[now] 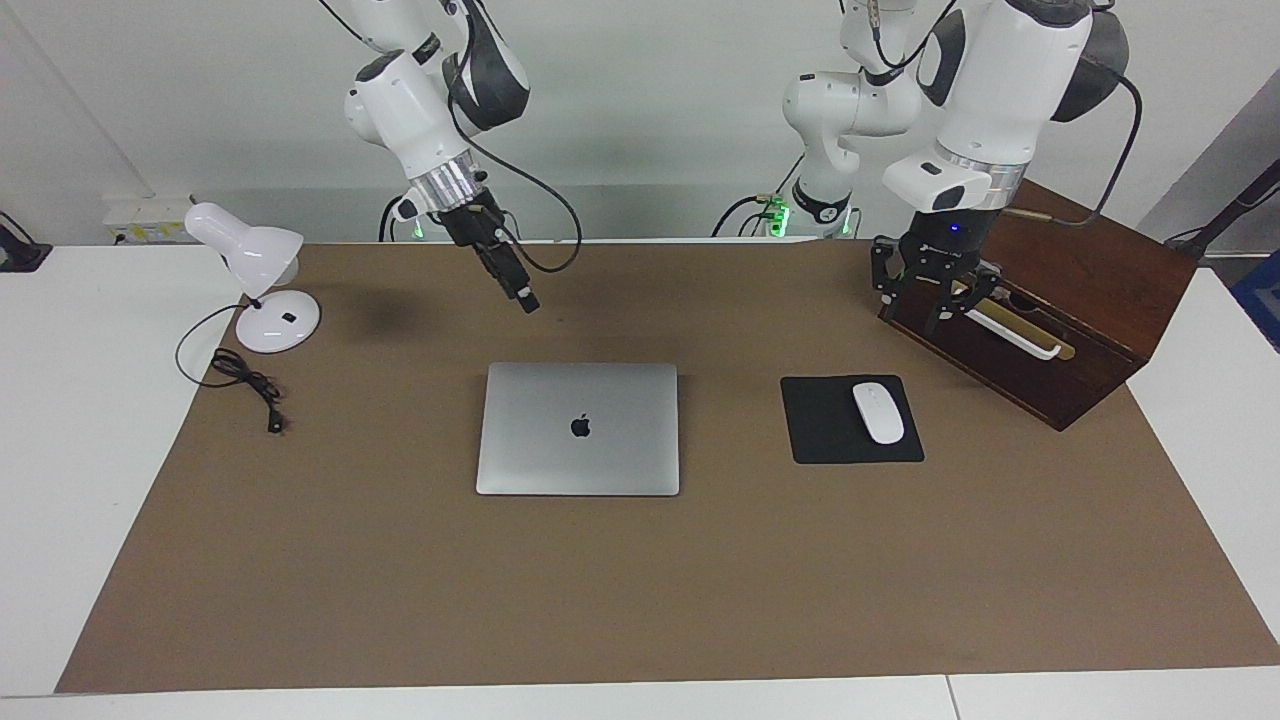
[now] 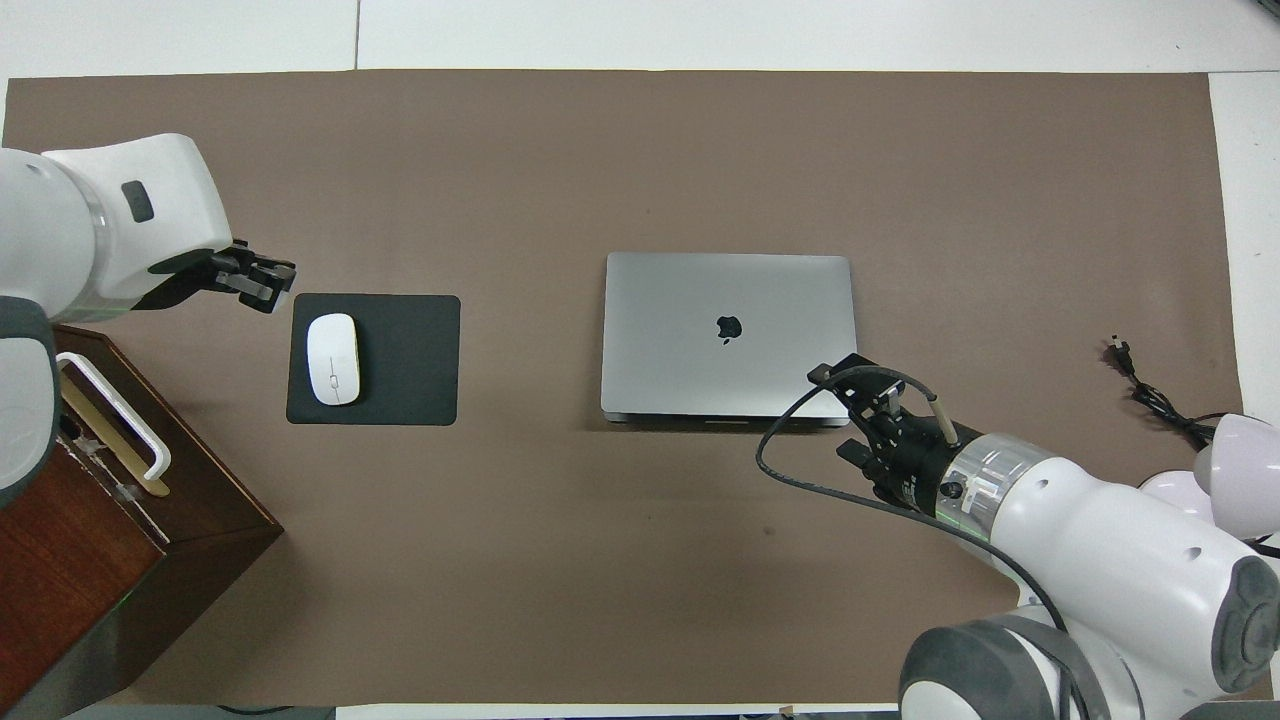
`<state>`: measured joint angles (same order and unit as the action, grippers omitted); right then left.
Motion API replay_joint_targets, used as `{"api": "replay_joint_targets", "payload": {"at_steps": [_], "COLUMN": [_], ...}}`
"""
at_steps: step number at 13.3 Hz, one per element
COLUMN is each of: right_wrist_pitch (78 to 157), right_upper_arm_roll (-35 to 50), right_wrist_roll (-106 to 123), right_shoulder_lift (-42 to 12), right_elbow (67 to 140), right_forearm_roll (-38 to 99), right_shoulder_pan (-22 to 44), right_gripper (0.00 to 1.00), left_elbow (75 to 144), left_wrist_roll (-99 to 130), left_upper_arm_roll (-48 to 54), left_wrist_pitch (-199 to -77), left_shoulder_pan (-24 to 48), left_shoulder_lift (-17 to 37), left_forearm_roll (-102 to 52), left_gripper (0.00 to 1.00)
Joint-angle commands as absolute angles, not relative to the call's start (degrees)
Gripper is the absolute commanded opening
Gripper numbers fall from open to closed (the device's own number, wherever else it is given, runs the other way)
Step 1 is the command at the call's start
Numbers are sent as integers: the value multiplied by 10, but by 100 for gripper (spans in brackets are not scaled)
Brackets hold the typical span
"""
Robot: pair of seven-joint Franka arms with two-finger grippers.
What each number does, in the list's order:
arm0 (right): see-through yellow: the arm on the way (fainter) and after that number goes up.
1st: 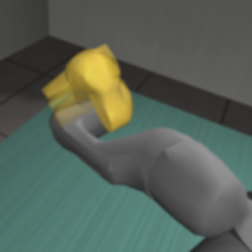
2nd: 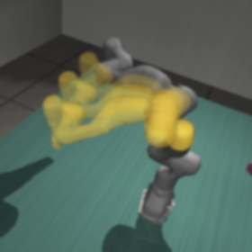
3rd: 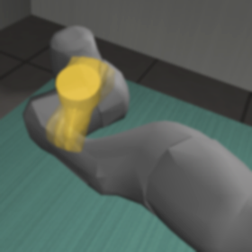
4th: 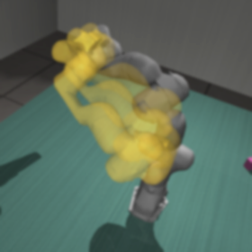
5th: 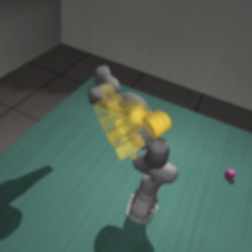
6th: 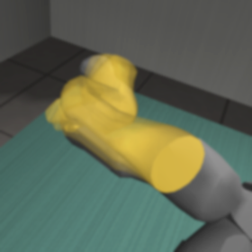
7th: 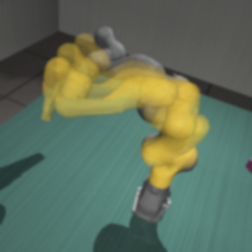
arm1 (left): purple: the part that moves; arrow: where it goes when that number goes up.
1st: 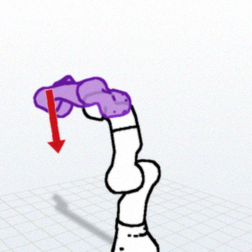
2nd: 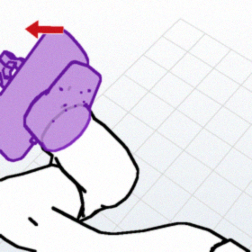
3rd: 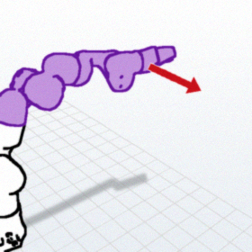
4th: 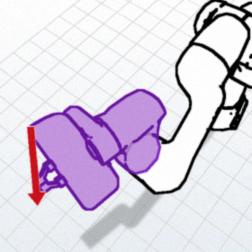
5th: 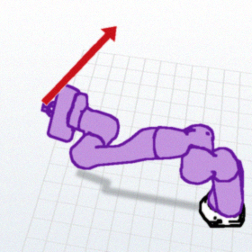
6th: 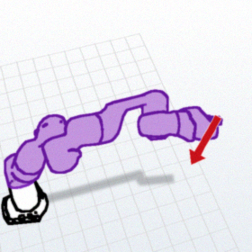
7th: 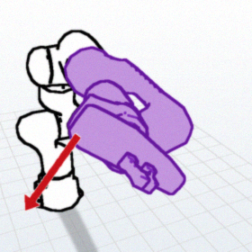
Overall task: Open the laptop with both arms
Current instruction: 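Move the right gripper toward the laptop front while the left gripper follows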
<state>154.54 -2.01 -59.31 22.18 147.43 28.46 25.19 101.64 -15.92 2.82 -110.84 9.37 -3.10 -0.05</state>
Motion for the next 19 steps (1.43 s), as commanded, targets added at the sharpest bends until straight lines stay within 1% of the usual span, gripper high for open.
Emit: {"api": "replay_joint_targets", "payload": {"at_steps": [1, 5, 6, 8, 9, 11, 13, 16, 19], "right_wrist_pitch": [1578, 1621, 1639, 1649, 1653, 1676, 1683, 1703, 1722], "right_upper_arm_roll": [-21, -21, -21, -21, -21, -20, -21, -20, -21], "right_wrist_roll": [-599, -594, -591, -589, -588, -586, -584, -568, -529], "right_shoulder_lift": [233, 219, 214, 208, 206, 190, 180, 164, 149], "right_elbow": [1503, 1525, 1533, 1537, 1539, 1545, 1545, 1545, 1545], "right_forearm_roll": [301, 320, 327, 333, 333, 333, 339, 366, 415], "right_shoulder_pan": [257, 261, 271, 272, 272, 273, 275, 286, 300], "right_gripper": [100, 100, 100, 100, 100, 100, 100, 100, 100], "left_elbow": [1100, 1202, 1248, 1390, 1437, 1488, 1533, 1575, 1597], "left_wrist_roll": [-105, -91, -91, -89, -85, -84, -76, 16, 83], "left_upper_arm_roll": [29, 32, 33, 33, 33, 32, 32, 31, 31], "left_wrist_pitch": [-1155, -1252, -1289, -1444, -1495, -1545, -1603, -1716, -1822], "left_shoulder_pan": [74, 83, 94, 122, 142, 173, 212, 278, 318], "left_shoulder_lift": [-77, -120, -140, -200, -219, -243, -263, -252, -213], "left_forearm_roll": [-13, -22, -25, -28, -29, -29, -29, -29, -30], "left_gripper": [0, 0, 0, 0, 0, 0, 0, 0, 0]}}
